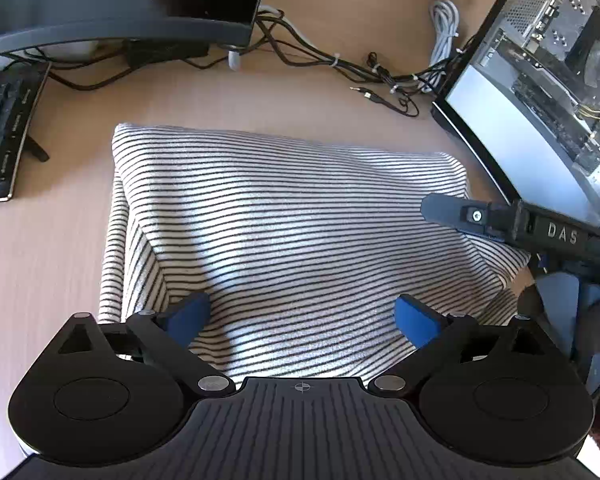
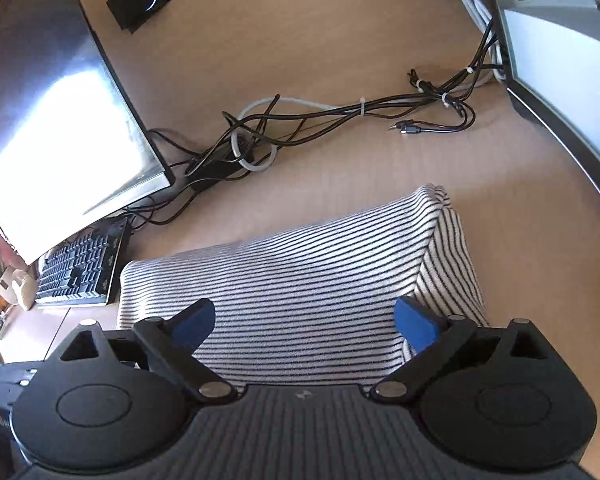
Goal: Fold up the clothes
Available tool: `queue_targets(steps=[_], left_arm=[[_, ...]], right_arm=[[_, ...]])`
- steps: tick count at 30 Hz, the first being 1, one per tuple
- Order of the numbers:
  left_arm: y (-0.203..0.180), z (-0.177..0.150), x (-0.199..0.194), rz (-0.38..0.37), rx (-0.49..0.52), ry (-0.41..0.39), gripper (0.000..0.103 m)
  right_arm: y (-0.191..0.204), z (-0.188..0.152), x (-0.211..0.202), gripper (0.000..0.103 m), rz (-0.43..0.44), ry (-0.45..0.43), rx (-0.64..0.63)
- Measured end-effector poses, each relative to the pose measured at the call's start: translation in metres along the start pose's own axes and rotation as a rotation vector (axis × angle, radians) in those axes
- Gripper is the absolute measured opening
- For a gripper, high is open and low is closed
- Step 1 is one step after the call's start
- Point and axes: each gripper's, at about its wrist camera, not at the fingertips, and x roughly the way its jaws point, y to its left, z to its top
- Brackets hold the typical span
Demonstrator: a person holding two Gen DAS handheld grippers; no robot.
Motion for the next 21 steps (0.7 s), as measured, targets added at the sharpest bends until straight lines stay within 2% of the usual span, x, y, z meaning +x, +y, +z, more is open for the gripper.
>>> queue_targets(steps=[13, 17, 21], left_arm=[[0.0, 0.006, 0.008, -0.047, 0.086, -0.016, 0.103], [0.006, 0.019, 0.016, -0.104, 0.088, -0.027, 0.103], [0.014, 0.047, 0.031, -0.172, 0.056, -0.012, 0.103]], right_arm=[[0.017, -0.036, -0.035, 0.097, -0.061, -0.021, -0.017], [0.029, -0.053, -0.051, 0.103, -0.067, 0.002, 0.027], [0.05, -0.067, -0.056, 0.103, -0.066, 0.064, 0.011]])
